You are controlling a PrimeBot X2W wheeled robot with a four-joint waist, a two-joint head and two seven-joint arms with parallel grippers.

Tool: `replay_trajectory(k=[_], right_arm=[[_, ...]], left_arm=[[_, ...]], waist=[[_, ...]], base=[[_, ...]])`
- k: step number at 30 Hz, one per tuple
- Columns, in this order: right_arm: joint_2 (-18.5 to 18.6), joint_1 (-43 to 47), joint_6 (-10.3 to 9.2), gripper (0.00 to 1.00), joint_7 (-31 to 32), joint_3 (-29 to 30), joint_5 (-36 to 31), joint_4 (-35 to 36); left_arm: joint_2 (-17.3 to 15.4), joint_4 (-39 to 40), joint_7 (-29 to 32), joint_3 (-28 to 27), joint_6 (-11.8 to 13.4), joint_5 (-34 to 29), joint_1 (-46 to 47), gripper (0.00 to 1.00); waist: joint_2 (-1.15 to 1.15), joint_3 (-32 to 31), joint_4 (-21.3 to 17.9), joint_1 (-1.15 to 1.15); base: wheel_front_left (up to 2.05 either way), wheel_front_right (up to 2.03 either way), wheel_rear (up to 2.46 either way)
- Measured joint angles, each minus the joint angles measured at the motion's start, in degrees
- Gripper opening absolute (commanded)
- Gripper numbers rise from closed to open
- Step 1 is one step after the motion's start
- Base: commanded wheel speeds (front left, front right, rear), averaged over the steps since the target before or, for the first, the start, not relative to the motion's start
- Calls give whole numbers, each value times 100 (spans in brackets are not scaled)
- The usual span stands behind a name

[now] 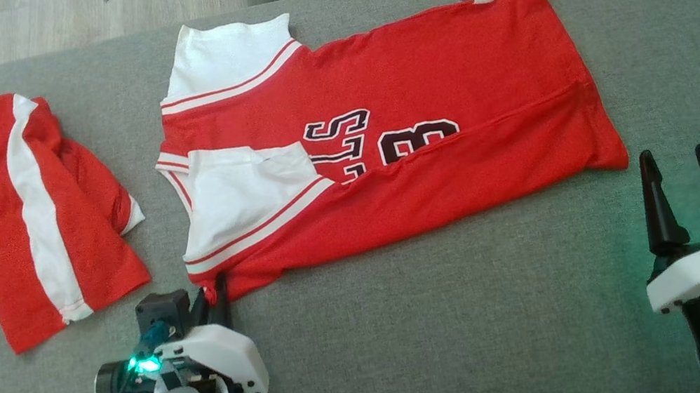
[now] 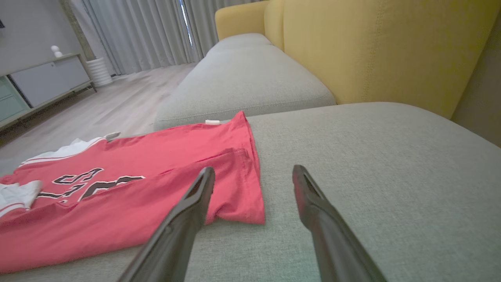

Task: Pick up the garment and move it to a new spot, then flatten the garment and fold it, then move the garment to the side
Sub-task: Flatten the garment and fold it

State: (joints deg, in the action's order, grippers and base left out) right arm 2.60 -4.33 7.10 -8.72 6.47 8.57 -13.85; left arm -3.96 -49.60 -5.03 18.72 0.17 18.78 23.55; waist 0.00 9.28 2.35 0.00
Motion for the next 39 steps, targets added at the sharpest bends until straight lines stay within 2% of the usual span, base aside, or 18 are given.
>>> replay_trajectory(k=[4, 7, 11, 14, 22, 31, 32, 33, 39], right_arm=[[0, -130, 0, 100, 188, 176, -125, -170], [0, -265, 0, 100, 476, 396, -334, -381], [-1, -610, 0, 100, 1082, 754, -579, -943], [0, -915, 0, 100, 1294, 861, -535, -1283], [1, -1612, 0, 100, 1583, 869, -327, -2299], [25, -2236, 0, 100, 1650, 872, -581, -3234], [31, -2264, 0, 42, 1614, 859, -635, -3298], [34, -2278, 0, 0, 1567, 851, -691, -3342], [26, -2293, 0, 0, 1308, 713, -1281, -3442]], left_arm=[[36, -21, -32, 14, -24, 41, 63, 0], [48, 12, -296, 13, -16, 41, 57, 0], [41, 385, -660, 12, -146, 129, 51, 0], [40, 632, -724, 24, -175, 129, 54, 0], [-7, 1160, -820, 159, -169, 32, 59, 0], [-51, 1358, -814, 266, -160, 29, 46, 0], [-67, 1382, -815, 293, -121, 0, 45, 0], [-94, 1400, -815, 327, -110, -59, 44, 0], [-191, 1427, -814, 347, -66, -86, -117, 0]], waist=[[0, -18, 45, 0], [0, -46, 100, 1], [0, -67, 187, 0], [0, -52, 263, 0], [0, 33, 412, 0], [0, 45, 488, 0], [0, 41, 492, 0], [0, 34, 491, 0], [0, -78, 412, 0]], base=[[0, 0, 0], [0, 0, 0], [0, 0, 0], [0, 0, 0], [0, 0, 0], [0, 0, 0], [0, 0, 0], [0, 0, 0], [0, 0, 0]])
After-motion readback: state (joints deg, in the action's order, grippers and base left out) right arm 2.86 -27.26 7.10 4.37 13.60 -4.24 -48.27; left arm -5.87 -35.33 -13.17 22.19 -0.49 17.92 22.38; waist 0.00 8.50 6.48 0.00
